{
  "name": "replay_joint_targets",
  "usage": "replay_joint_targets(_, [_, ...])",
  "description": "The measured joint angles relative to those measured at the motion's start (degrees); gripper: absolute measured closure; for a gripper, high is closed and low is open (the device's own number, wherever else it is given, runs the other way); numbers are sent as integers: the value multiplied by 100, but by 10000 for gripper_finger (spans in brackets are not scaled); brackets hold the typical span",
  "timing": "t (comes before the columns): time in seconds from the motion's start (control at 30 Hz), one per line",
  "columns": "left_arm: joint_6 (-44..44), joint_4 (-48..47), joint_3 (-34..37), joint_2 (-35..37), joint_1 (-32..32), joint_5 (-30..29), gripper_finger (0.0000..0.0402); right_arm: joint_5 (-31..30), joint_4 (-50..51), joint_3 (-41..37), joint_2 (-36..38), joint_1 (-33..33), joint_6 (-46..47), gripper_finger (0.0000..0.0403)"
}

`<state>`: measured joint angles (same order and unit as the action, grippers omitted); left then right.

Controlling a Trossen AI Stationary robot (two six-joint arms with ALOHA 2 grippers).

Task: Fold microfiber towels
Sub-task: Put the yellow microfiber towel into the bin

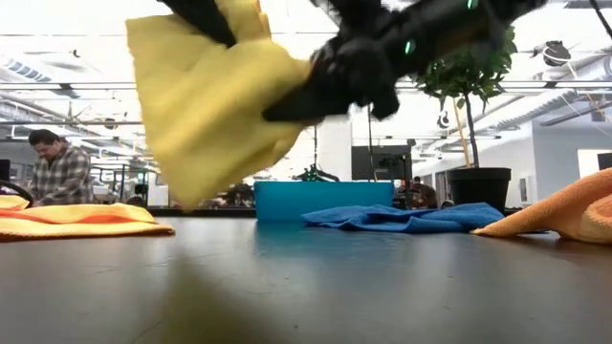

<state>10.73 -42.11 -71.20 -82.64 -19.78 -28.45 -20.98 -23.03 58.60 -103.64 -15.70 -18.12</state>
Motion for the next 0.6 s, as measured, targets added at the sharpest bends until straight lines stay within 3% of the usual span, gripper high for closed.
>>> replay_joint_targets(0.13, [-458,261,-2,185,219,-424,400,-23,931,3,723,228,-96,399])
replay_joint_targets(0.37, [-1519,1007,42,252,1034,-455,400,-23,2065,3,1589,989,-114,401])
replay_joint_targets(0.5, [-1999,1718,474,334,1770,110,400,-23,2433,1,1780,1527,-355,402])
replay_joint_targets(0.6, [-2380,2820,936,390,2463,808,400,-27,2638,1,1824,1958,-581,402])
